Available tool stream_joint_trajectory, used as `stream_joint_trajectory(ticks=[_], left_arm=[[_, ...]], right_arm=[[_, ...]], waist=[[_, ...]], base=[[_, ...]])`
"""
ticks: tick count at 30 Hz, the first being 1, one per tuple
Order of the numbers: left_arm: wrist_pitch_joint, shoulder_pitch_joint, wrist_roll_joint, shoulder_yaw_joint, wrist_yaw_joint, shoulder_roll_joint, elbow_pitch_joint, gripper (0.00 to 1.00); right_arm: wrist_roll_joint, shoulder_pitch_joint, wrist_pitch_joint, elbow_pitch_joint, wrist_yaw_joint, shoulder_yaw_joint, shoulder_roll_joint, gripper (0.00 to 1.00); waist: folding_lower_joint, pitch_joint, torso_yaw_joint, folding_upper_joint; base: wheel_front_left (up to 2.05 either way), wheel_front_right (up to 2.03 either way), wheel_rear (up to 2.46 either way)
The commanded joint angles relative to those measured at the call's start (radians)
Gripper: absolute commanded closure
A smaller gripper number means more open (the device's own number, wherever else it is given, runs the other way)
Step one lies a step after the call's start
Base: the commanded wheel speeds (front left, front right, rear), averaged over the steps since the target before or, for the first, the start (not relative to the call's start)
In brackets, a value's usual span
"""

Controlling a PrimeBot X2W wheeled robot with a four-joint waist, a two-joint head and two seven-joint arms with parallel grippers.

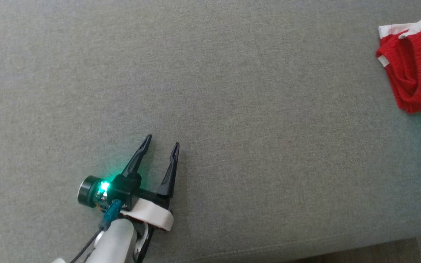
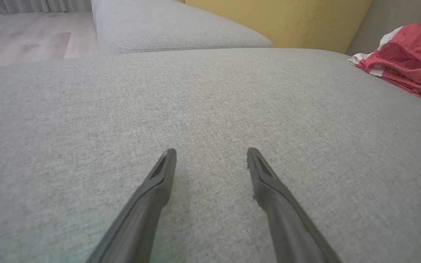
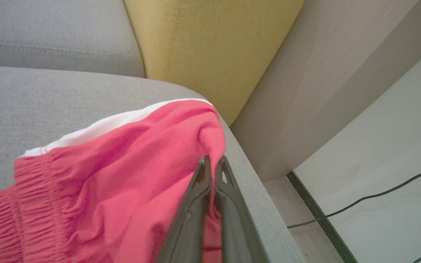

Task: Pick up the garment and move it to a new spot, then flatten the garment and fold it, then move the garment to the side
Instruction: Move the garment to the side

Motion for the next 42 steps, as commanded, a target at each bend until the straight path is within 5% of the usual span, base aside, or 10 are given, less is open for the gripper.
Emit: stream_joint_trajectory(ticks=[1,8,13,19,28,42], left_arm=[[-0.005,-0.02,-0.006,0.032,0.007,0.004,-0.019,0.0],[-0.005,-0.007,-0.025,0.057,0.035,0.004,-0.018,0.0],[-0.005,0.017,-0.028,0.102,0.068,0.004,-0.019,0.0],[-0.005,0.068,-0.033,0.157,0.094,0.004,-0.001,0.0],[-0.005,0.14,-0.039,0.224,0.117,0.004,0.025,0.0],[-0.005,0.214,-0.055,0.289,0.139,0.004,0.014,0.0]], right_arm=[[-0.009,-0.041,-0.023,-0.03,-0.001,0.007,-0.03,0.0],[0.009,-0.081,-0.096,0.018,-0.001,0.045,0.01,0.0],[0.13,-0.058,-0.101,-0.031,-0.001,0.231,0.136,0.0],[0.352,0.149,-0.101,-0.176,-0.001,0.444,0.216,0.0],[0.638,0.433,-0.101,-0.303,-0.001,0.656,0.224,0.0],[0.776,0.642,-0.102,-0.428,-0.001,0.765,0.225,0.0]], waist=[[0.0,-0.004,0.003,0.0],[0.0,-0.05,0.016,0.0],[0.0,-0.105,0.032,0.0],[0.0,-0.191,0.066,0.0],[0.0,-0.28,0.102,0.0],[0.0,-0.362,0.108,0.0]], base=[[0.0,0.0,0.0],[0.0,0.0,0.0],[0.0,0.0,0.0],[0.0,0.0,0.0],[0.0,0.0,0.0],[0.0,0.0,0.0]])
